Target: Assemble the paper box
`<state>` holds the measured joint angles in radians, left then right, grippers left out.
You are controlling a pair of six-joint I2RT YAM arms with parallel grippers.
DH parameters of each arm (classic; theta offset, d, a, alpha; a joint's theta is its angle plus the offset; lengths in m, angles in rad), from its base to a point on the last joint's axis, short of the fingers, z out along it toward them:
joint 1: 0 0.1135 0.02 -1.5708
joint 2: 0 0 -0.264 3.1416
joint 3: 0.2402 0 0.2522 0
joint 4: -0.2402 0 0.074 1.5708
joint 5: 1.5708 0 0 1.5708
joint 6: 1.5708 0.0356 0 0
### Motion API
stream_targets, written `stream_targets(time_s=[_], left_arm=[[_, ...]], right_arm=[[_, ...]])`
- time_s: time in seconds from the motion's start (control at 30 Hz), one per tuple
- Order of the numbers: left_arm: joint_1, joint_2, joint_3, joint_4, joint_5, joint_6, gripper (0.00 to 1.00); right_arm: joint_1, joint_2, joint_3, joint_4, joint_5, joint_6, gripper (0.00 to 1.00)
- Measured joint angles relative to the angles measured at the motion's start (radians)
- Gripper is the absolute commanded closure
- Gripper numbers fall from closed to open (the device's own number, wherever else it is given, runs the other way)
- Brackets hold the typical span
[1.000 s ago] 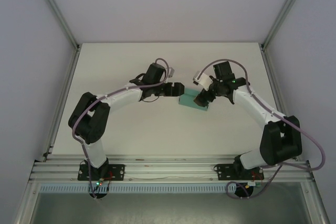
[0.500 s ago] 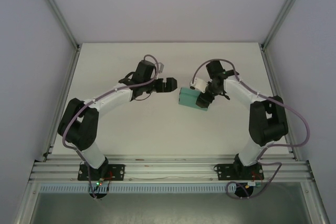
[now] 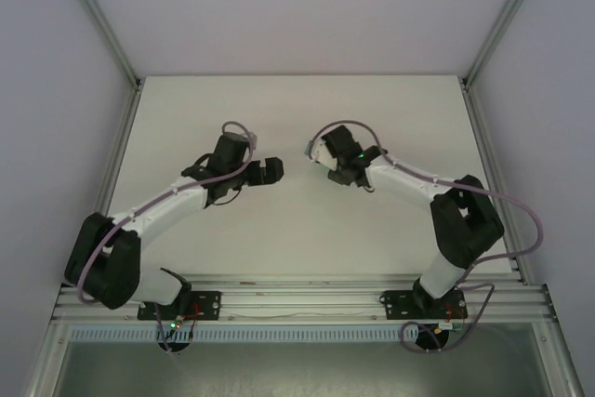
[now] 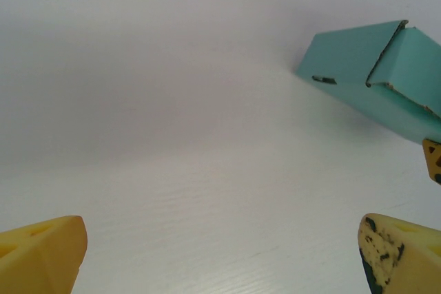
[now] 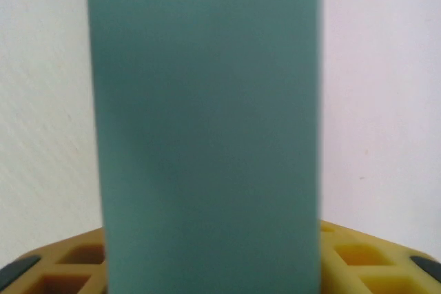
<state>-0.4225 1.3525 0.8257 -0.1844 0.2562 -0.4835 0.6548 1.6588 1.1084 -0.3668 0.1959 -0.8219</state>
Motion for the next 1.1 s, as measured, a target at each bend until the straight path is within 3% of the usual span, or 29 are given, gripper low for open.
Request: stream_targets(time_s=[0.1, 0.2, 0.4, 0.53, 0.6, 0.7, 0.83, 0.9, 1.1], left_arm=[[0.008, -0.081, -0.066, -0.015, -0.041, -0.016, 0.0], [0.019, -0.149, -0.118, -0.029, -0.075, -0.03, 0.0], [0.026, -0.225, -0.169, -0.037, -0.09, -0.043, 0.0], [0.026, -0.218, -0.182, -0.013, -0.048, -0.07, 0.0], [0.026, -0.193, -0.188, 0.038, 0.007, -0.094, 0.0], [0.025, -0.113, -0.194, 0.159, 0.118, -0.15, 0.0], [-0.025, 0.046, -0.164, 0.308, 0.211, -0.225, 0.0], [-0.074, 0.139, -0.097, 0.326, 0.237, -0.243, 0.0], [-0.152, 0.363, 0.105, 0.402, 0.297, -0.278, 0.01]], right_arm=[[0.085, 0.018, -0.015, 0.025, 0.09, 0.047, 0.37], [0.132, 0.028, -0.039, 0.023, 0.101, 0.101, 0.3], [0.184, 0.002, -0.114, 0.035, 0.002, 0.166, 0.19], [0.178, -0.111, -0.175, 0.065, -0.072, 0.206, 0.11], [0.152, -0.17, -0.175, 0.077, -0.108, 0.256, 0.11], [0.029, -0.209, -0.122, 0.088, -0.193, 0.387, 0.13], [-0.202, -0.138, -0.008, 0.094, -0.32, 0.563, 0.18], [-0.271, -0.059, 0.058, 0.077, -0.375, 0.624, 0.2], [-0.314, 0.185, 0.205, -0.001, -0.488, 0.707, 0.22]])
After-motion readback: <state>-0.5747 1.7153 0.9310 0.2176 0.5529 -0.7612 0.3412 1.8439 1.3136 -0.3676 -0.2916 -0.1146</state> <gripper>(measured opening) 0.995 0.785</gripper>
